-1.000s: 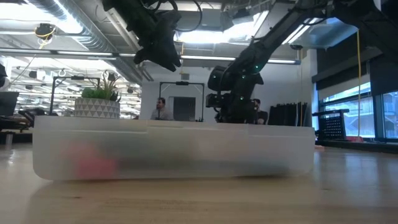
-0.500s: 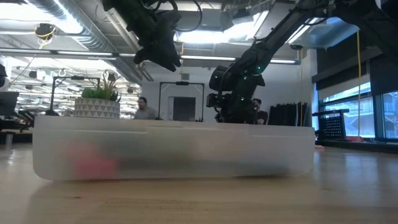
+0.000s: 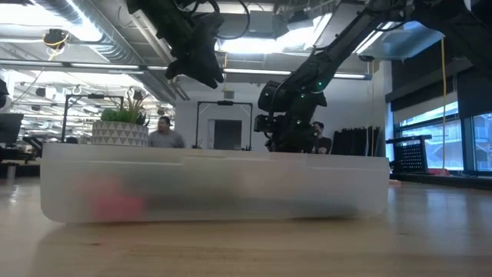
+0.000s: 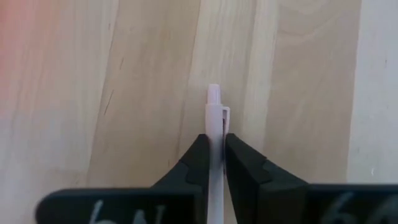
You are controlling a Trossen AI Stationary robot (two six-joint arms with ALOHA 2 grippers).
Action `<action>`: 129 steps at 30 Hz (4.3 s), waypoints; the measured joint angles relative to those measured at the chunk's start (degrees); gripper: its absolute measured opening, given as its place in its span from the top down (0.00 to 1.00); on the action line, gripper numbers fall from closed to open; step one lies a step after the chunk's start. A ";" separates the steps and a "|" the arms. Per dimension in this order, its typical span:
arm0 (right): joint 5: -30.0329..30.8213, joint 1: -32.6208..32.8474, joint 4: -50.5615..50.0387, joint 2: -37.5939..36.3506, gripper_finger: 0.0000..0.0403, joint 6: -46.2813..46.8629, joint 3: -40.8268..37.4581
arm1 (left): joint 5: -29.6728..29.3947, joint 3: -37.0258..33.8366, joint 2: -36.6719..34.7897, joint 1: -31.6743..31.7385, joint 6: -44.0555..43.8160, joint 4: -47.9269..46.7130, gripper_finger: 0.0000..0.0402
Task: Pack school essentials
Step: Put the pink pen into the orange supply box
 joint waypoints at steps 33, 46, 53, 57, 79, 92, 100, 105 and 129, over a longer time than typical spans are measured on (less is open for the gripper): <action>0.28 5.64 -19.46 0.27 0.90 3.94 17.64 | 0.02 0.00 0.00 0.00 0.00 -0.04 0.74; 0.28 12.70 -28.25 0.17 0.90 15.00 25.78 | 8.16 0.00 -3.59 0.02 4.30 -1.14 0.74; 0.26 18.15 -27.60 0.17 0.90 20.96 25.97 | 10.16 0.00 -9.52 -1.14 5.91 -8.10 0.74; 0.30 21.06 -27.25 0.17 0.90 25.25 25.97 | 10.10 0.00 -13.22 -2.93 6.01 -12.26 0.74; 0.13 38.35 -15.40 0.17 0.90 45.78 25.97 | 9.79 0.00 -18.84 -21.76 -1.71 -17.86 0.74; 2.53 46.23 -9.87 0.17 0.90 44.75 25.26 | -2.13 0.00 -18.17 -35.37 -9.53 -12.66 0.74; 2.80 46.45 -9.35 3.41 0.90 42.30 25.05 | -8.76 0.00 -17.23 -39.71 -11.14 -12.03 0.74; 1.60 46.45 -9.39 6.31 0.90 41.84 25.05 | -10.24 0.00 -17.18 -40.13 -11.23 -11.59 0.74; -0.15 46.42 -7.67 8.61 0.86 41.06 25.03 | -10.62 0.00 -17.18 -40.11 -10.60 -11.61 0.74</action>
